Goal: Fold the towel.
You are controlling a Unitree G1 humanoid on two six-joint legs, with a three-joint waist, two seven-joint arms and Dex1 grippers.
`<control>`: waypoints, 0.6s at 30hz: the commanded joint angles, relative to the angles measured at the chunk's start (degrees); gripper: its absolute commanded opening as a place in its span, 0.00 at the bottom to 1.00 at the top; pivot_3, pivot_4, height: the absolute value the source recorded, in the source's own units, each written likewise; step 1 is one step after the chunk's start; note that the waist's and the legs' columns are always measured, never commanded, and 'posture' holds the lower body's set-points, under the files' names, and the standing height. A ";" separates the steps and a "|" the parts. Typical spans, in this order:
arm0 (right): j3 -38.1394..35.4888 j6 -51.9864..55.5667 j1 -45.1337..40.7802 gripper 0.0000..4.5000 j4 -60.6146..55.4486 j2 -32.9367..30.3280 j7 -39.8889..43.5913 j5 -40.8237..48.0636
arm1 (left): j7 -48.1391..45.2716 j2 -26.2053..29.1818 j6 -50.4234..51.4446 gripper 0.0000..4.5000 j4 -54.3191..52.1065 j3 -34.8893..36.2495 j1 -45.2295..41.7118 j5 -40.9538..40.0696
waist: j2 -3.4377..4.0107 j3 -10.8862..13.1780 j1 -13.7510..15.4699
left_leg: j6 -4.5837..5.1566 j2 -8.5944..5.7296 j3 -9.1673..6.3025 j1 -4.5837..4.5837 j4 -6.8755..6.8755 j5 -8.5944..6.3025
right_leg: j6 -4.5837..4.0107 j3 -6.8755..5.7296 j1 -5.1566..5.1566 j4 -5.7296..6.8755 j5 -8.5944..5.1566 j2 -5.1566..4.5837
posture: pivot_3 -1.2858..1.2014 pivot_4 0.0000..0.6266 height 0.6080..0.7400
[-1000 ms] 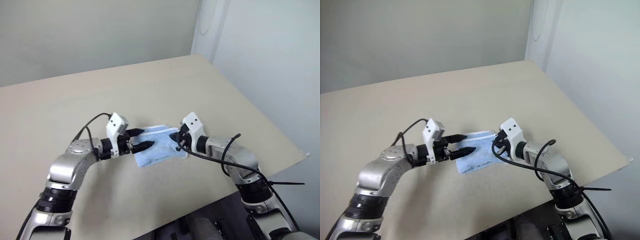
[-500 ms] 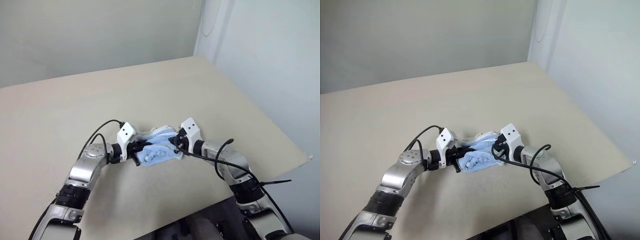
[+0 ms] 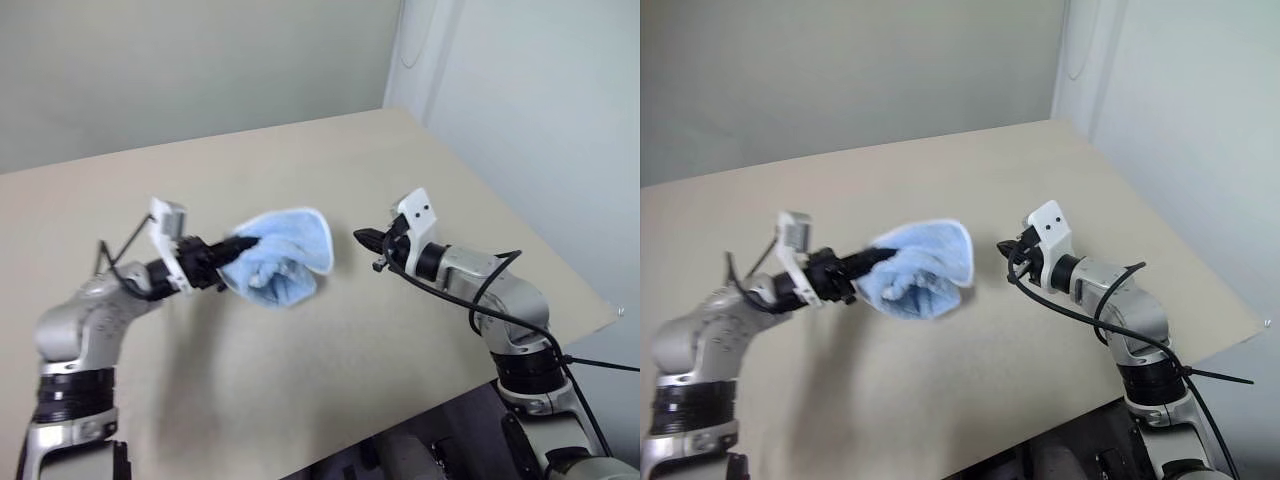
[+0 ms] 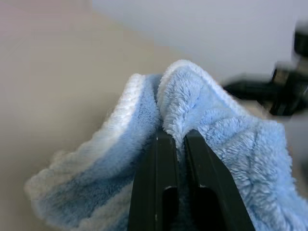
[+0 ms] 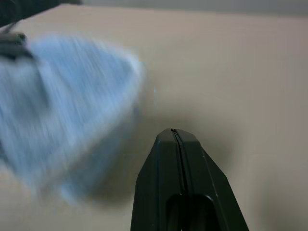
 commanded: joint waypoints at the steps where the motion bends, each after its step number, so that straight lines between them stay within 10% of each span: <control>1: 0.22 -1.01 -0.91 0.00 -1.11 0.01 0.92 0.61 | -1.19 1.54 2.42 0.00 -6.13 0.84 1.08 -3.88 | 0.01 0.01 0.23 | 0.01 -0.02 -0.01 -0.02 0.02 -0.02 | -0.01 0.00 -0.01 0.02 0.01 -0.01 | 0.52 0.24 1.00; 18: 2.11 -2.68 -1.39 0.00 0.69 1.91 0.11 -1.29 | -3.67 7.27 -15.03 0.00 -1.54 -20.85 10.14 23.60 | 0.00 -0.01 0.22 | 0.04 -0.07 -0.03 -0.07 0.08 -0.06 | -0.07 0.02 -0.28 0.33 -0.04 -0.04 | 0.52 0.24 1.00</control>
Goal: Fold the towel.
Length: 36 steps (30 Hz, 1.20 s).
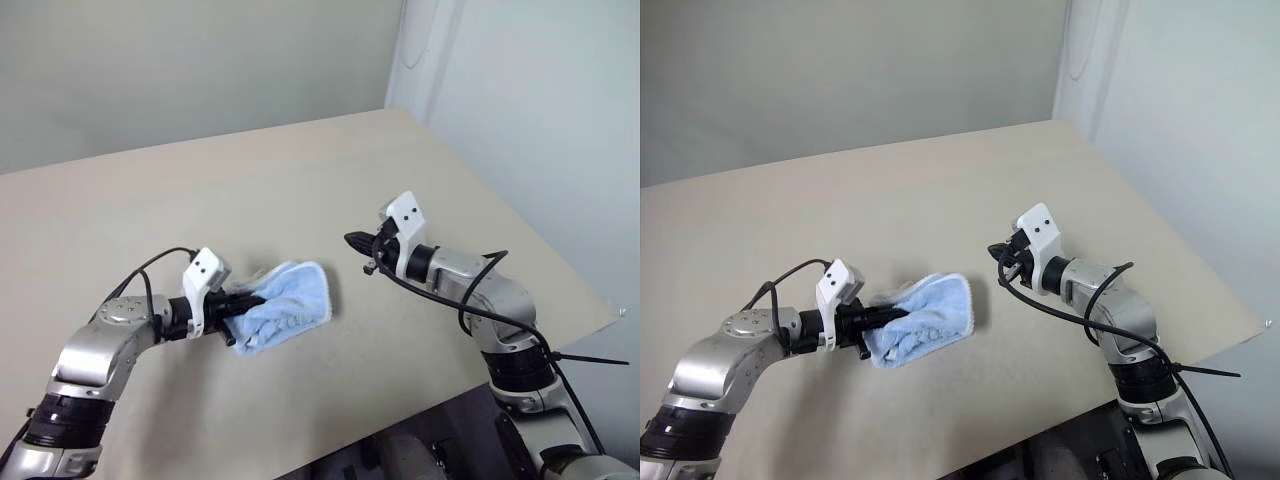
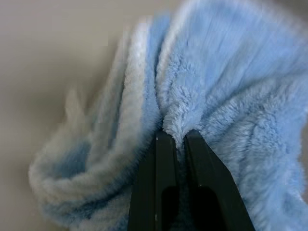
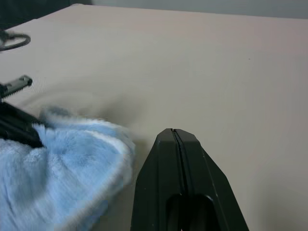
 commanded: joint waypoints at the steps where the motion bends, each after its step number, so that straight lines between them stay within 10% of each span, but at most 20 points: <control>1: -0.11 -1.11 -0.71 0.00 -1.61 0.01 -0.12 -0.15 | -2.04 1.11 -4.65 0.00 1.61 -2.07 0.60 4.13 | 0.00 0.00 0.04 | 0.00 0.00 0.00 0.01 0.00 0.00 | 0.00 0.00 0.00 0.01 0.00 0.00 | 0.52 0.24 1.00; 12: 1.11 -1.73 -0.44 0.00 -1.07 0.34 0.17 -0.97 | -3.15 -2.35 -1.36 0.72 3.23 4.68 -3.15 -2.28 | 0.02 -0.01 0.00 | -0.04 0.00 0.00 -0.03 -0.01 -0.02 | -0.02 0.01 -0.02 0.03 -0.01 0.00 | 0.52 0.24 1.00; 26: 1.32 -2.33 -0.59 0.00 -0.45 0.71 0.33 -1.05 | 5.33 -2.59 19.71 0.72 1.06 27.71 1.59 -24.55 | 0.00 -0.02 -0.14 | -0.08 0.02 0.03 0.03 -0.05 -0.04 | -0.03 0.03 -0.03 0.09 0.00 0.00 | 0.52 0.24 1.00; 31: 1.81 -3.23 -1.13 0.00 1.03 0.93 1.09 -1.20 | 7.07 -1.08 28.20 1.00 3.56 34.45 5.73 -30.79 | 0.00 -0.01 -0.33 | -0.17 0.03 0.02 0.07 -0.07 -0.10 | -0.06 0.03 -0.08 0.19 0.01 0.00 | 0.52 0.24 1.00; 36: 2.70 -4.57 -2.08 0.00 3.03 1.66 1.90 -1.57 | 8.30 0.54 34.85 1.00 6.77 35.79 8.87 -32.71 | 0.03 0.01 -0.25 | -0.83 0.03 -0.02 0.07 -0.06 -0.46 | -0.23 0.02 -0.10 0.24 -0.09 0.01 | 0.52 0.24 1.00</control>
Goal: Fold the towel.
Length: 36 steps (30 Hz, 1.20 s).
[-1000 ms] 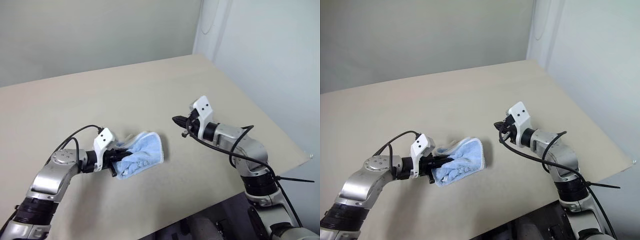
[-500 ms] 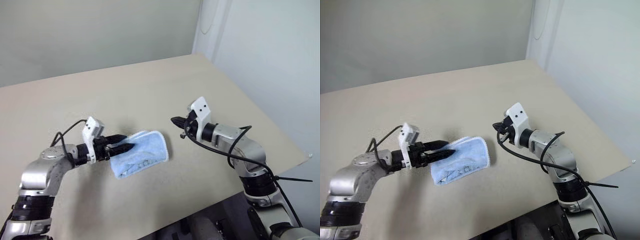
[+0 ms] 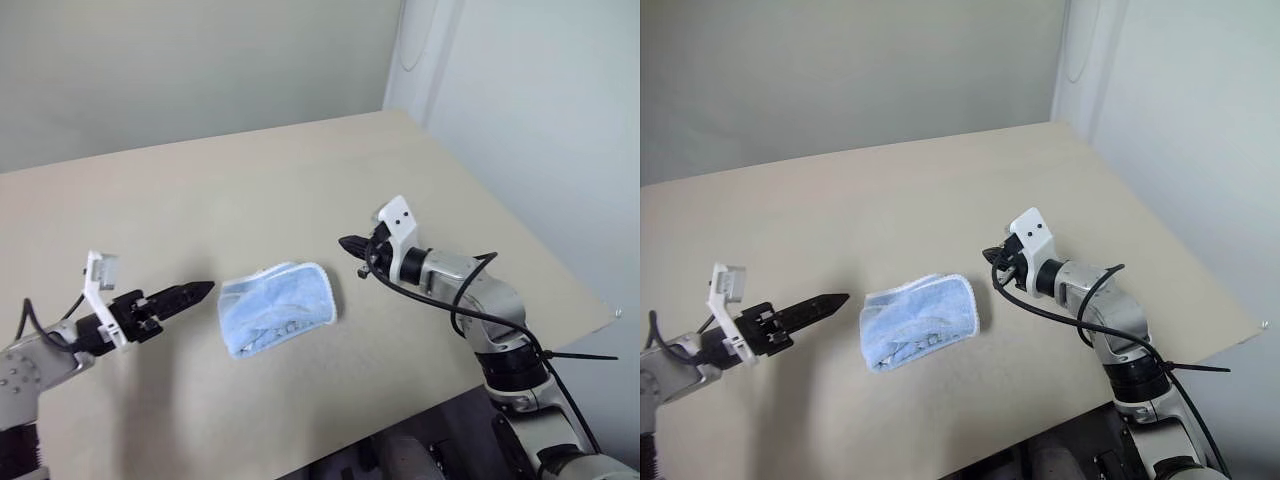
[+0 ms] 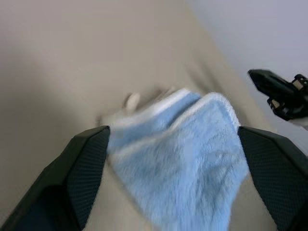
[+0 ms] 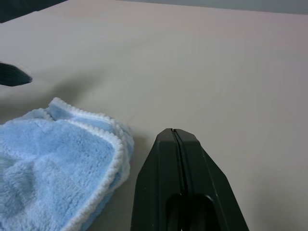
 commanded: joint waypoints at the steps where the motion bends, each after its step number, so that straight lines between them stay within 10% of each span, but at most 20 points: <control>1: 0.72 -2.34 -1.78 0.00 0.35 0.71 1.15 -0.35 | 0.98 1.28 4.41 1.00 1.20 1.07 2.01 -1.63 | 0.00 0.00 -0.04 | -0.13 0.00 0.01 0.00 0.00 -0.07 | -0.03 0.00 -0.01 0.00 -0.02 0.00 | 0.52 0.24 1.00; 19: 0.17 -2.82 -1.31 0.00 0.22 1.13 0.49 -0.93 | 14.65 -12.06 16.44 1.00 -3.05 -2.84 -0.57 -7.64 | -0.09 -0.06 0.78 | -0.05 -0.09 -0.01 0.35 0.02 -0.02 | -0.11 0.08 0.21 0.45 0.00 -0.03 | 0.52 0.24 1.00; 28: -2.31 0.33 -0.06 0.00 -1.91 0.38 0.98 2.18 | 9.83 -7.93 11.10 1.00 0.00 -1.50 -1.39 -5.65 | -0.12 -0.05 0.94 | -0.06 -0.11 -0.01 0.42 0.04 -0.03 | -0.15 0.09 0.26 0.58 -0.11 -0.03 | 0.52 0.24 1.00; 36: -14.21 17.43 -1.21 0.51 2.58 2.42 -0.29 16.54 | 5.28 -3.34 4.42 1.00 3.28 -1.65 -4.21 -3.08 | -0.27 -0.04 0.69 | -0.04 -0.06 -0.02 0.42 0.02 0.07 | -0.30 0.06 0.11 0.76 -0.22 0.06 | 0.52 0.24 1.00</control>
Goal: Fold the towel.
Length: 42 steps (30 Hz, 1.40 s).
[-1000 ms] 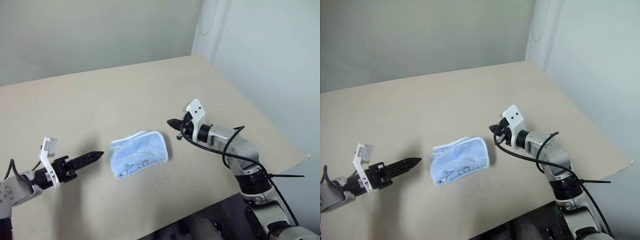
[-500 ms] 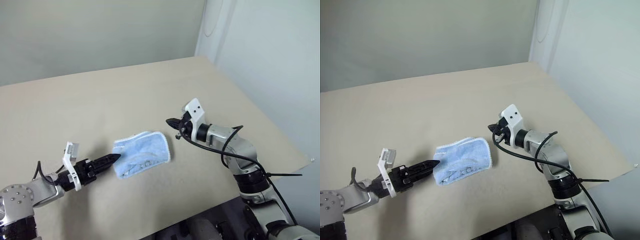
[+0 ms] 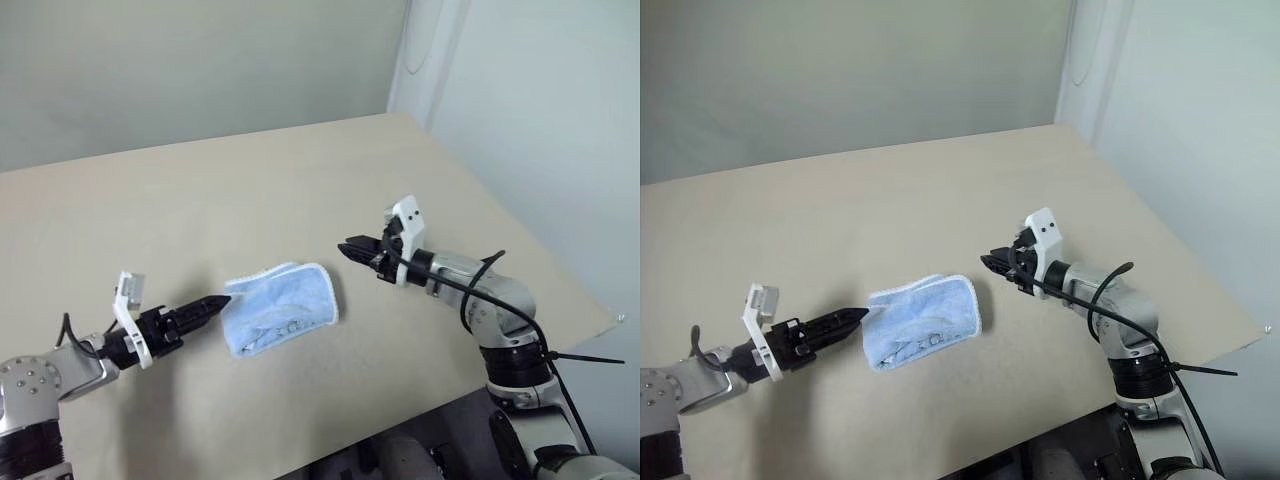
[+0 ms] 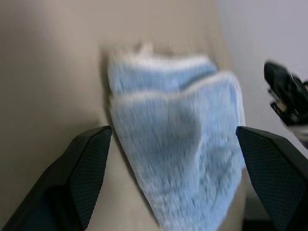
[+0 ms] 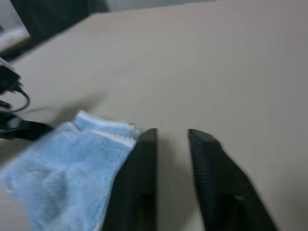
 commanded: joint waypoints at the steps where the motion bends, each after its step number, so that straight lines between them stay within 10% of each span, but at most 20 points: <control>1: -5.01 6.42 -1.37 0.60 1.67 0.86 -1.35 5.49 | -2.40 1.44 -2.41 1.00 0.02 -0.17 -0.34 0.82 | 0.01 0.01 -0.08 | 0.00 0.00 0.02 0.00 0.00 0.00 | 0.00 0.01 0.00 0.00 -0.01 0.00 | 0.52 0.24 1.00; 6: -9.14 14.80 -1.31 1.00 4.02 3.55 -1.40 12.46 | -3.23 0.99 -4.05 1.00 -0.08 -1.09 0.22 1.94 | 0.00 0.00 -0.29 | 0.03 0.01 0.02 -0.08 -0.02 0.02 | 0.01 0.00 -0.14 0.01 -0.03 0.00 | 0.52 0.24 1.00; 42: 3.21 13.54 -3.20 1.00 14.39 11.83 -2.58 7.77 | -2.84 -1.36 -4.84 1.00 -2.30 -3.22 -0.16 1.74 | 0.00 0.00 -0.56 | -0.10 0.05 0.01 -0.14 -0.04 -0.06 | 0.00 -0.05 -0.23 0.04 -0.03 0.00 | 0.52 0.24 1.00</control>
